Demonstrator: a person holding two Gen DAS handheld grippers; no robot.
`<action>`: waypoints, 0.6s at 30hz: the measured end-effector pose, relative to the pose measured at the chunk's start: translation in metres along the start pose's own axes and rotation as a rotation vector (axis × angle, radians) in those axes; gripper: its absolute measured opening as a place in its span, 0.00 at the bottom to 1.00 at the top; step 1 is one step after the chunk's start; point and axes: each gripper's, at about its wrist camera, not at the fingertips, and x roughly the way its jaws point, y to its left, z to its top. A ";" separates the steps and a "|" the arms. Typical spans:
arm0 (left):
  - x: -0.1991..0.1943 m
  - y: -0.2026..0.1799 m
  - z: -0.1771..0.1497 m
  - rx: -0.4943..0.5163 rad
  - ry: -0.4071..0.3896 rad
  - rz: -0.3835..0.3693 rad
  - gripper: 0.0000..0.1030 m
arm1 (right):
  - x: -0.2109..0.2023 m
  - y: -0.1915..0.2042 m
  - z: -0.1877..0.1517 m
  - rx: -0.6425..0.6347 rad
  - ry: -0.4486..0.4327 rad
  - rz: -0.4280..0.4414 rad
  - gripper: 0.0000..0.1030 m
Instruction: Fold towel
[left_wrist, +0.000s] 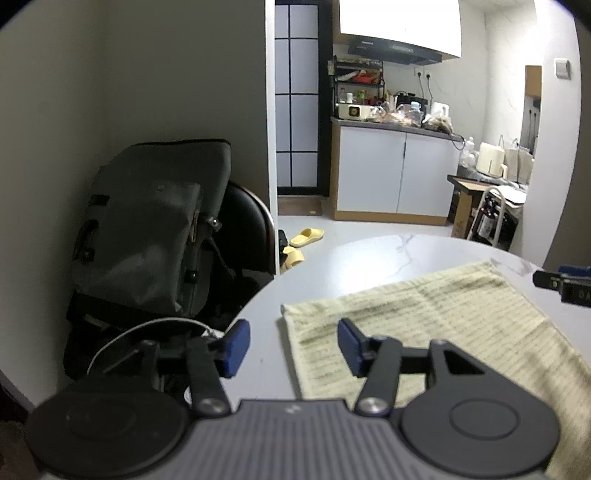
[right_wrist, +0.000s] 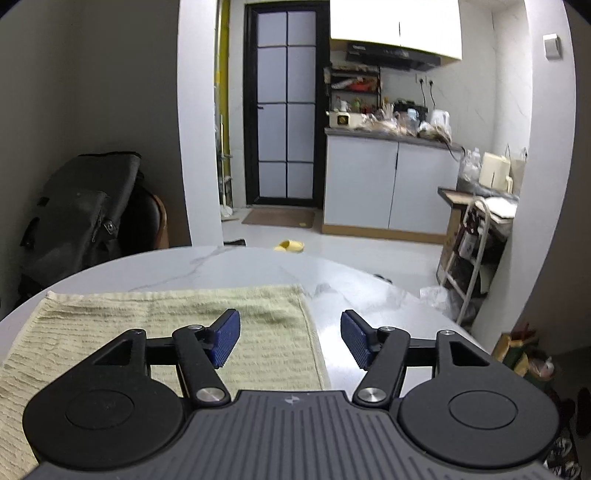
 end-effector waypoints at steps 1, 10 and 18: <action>-0.003 0.000 -0.001 0.000 0.000 0.000 0.54 | 0.000 0.001 -0.001 0.001 0.004 0.001 0.63; -0.030 0.009 -0.008 0.016 -0.010 0.025 0.55 | -0.006 0.013 -0.004 -0.015 0.000 0.027 0.63; -0.049 0.024 -0.014 0.001 -0.009 0.046 0.55 | -0.011 0.013 -0.008 -0.019 0.006 0.022 0.63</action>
